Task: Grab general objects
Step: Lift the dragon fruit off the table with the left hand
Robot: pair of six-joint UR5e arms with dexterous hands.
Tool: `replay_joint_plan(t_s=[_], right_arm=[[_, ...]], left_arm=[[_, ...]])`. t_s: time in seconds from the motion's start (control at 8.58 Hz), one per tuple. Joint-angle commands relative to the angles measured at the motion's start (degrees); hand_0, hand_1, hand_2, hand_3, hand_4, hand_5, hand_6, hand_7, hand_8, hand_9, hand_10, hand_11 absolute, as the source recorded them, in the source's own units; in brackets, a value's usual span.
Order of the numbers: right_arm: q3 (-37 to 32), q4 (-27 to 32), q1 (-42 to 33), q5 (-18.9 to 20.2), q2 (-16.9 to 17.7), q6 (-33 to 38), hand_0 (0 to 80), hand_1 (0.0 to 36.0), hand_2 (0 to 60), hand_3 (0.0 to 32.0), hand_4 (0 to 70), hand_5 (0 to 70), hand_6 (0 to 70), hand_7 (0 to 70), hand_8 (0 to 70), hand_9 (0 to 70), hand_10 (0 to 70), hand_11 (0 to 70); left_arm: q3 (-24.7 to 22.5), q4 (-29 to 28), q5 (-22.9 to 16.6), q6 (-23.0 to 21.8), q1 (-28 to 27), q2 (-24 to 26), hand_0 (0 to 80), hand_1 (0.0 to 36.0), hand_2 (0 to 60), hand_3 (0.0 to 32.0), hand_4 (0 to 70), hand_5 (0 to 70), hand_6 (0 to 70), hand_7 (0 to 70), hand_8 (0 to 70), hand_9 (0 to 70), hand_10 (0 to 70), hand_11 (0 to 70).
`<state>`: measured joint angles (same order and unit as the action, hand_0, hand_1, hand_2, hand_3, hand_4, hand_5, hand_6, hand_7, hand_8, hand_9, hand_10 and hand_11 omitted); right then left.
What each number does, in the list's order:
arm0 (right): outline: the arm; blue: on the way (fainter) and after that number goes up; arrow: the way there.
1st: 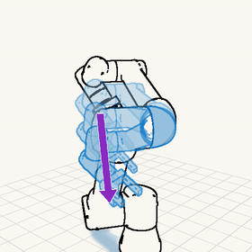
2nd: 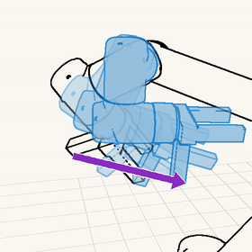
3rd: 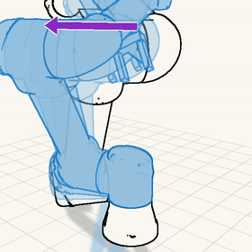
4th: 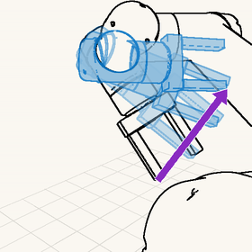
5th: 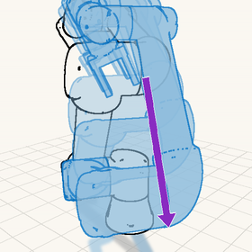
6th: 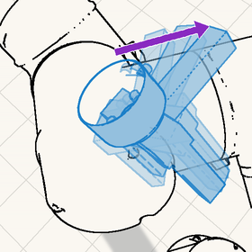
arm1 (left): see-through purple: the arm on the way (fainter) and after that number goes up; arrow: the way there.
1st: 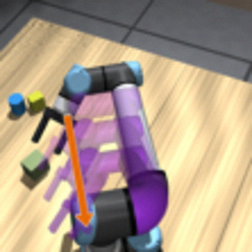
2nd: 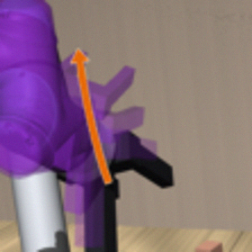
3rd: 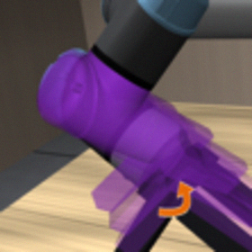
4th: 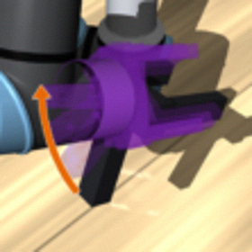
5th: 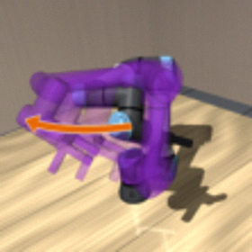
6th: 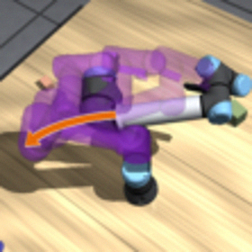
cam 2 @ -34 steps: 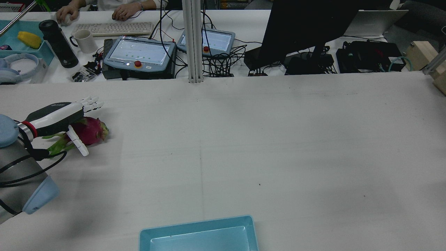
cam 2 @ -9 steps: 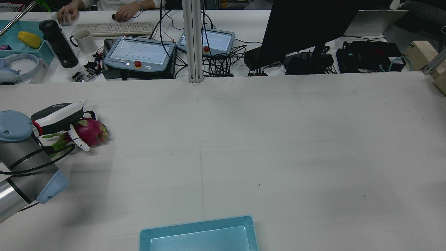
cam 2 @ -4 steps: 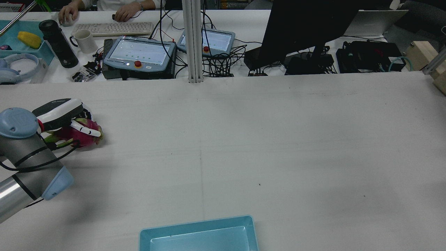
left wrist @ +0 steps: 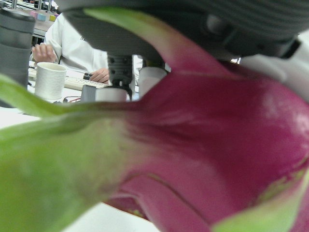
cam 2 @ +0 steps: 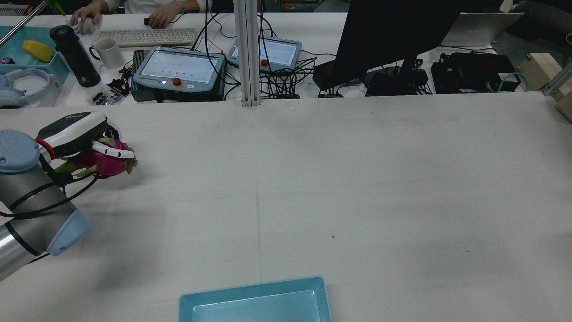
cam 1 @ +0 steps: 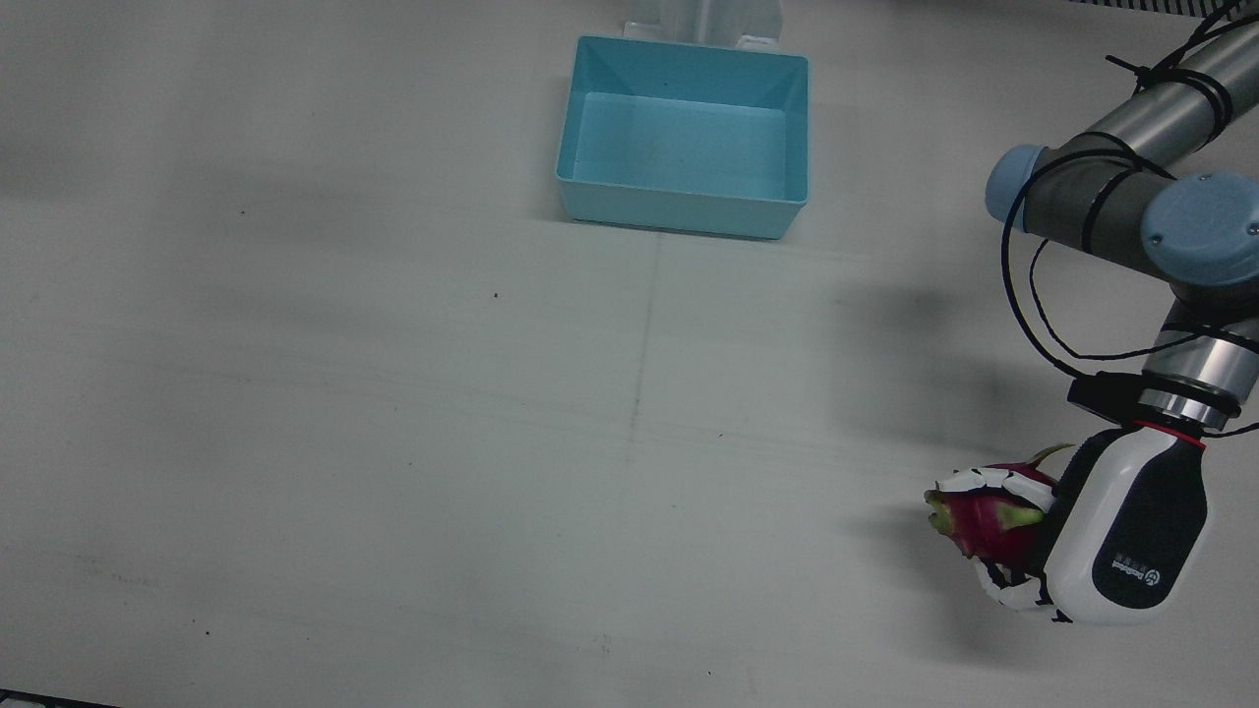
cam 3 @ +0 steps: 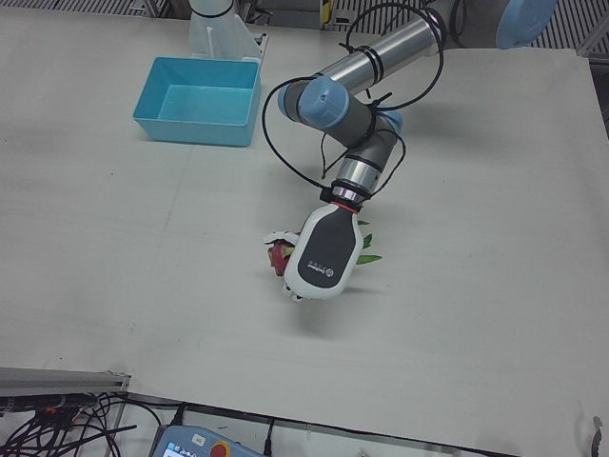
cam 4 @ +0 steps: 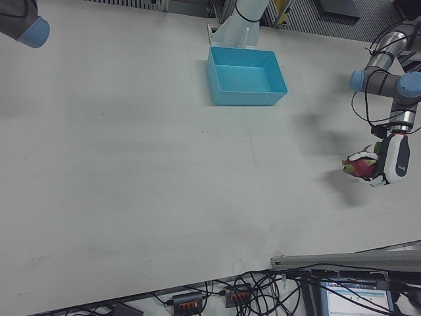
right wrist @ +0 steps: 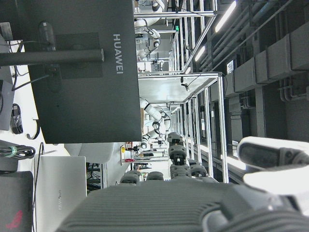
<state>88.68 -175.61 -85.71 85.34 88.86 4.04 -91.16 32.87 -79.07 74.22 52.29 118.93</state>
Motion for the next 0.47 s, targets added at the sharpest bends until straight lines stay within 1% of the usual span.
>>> replay_joint_plan(t_s=[0.0,0.12,0.23,0.35], right_arm=[[0.0,0.0,-0.1,0.0,0.0,-0.1,0.0,0.0,0.0,0.0,0.0,0.0,0.0,0.0,0.0,0.0,0.0,0.0],[0.0,0.0,-0.1,0.0,0.0,0.0,0.0,0.0,0.0,0.0,0.0,0.0,0.0,0.0,0.0,0.0,0.0,0.0],[0.0,0.0,-0.1,0.0,0.0,0.0,0.0,0.0,0.0,0.0,0.0,0.0,0.0,0.0,0.0,0.0,0.0,0.0],[0.0,0.0,0.0,0.0,0.0,0.0,0.0,0.0,0.0,0.0,0.0,0.0,0.0,0.0,0.0,0.0,0.0,0.0]], left_arm=[[-10.3,1.1,-0.6,-0.4,1.0,-0.7,39.9,0.0,27.2,0.0,50.3,70.0,70.0,70.0,70.0,70.0,70.0,70.0],[-13.1,0.8,-3.3,-0.7,2.4,-1.4,39.4,0.0,28.2,0.0,50.8,70.0,70.0,70.0,70.0,70.0,70.0,70.0],[-13.6,-2.2,-9.3,-3.6,5.2,-2.1,39.8,0.0,27.6,0.0,51.9,70.0,70.0,70.0,70.0,70.0,70.0,70.0],[-14.5,-5.7,-12.7,-7.6,8.2,-3.7,41.2,0.0,28.6,0.0,52.5,70.0,70.0,70.0,70.0,70.0,70.0,70.0]])
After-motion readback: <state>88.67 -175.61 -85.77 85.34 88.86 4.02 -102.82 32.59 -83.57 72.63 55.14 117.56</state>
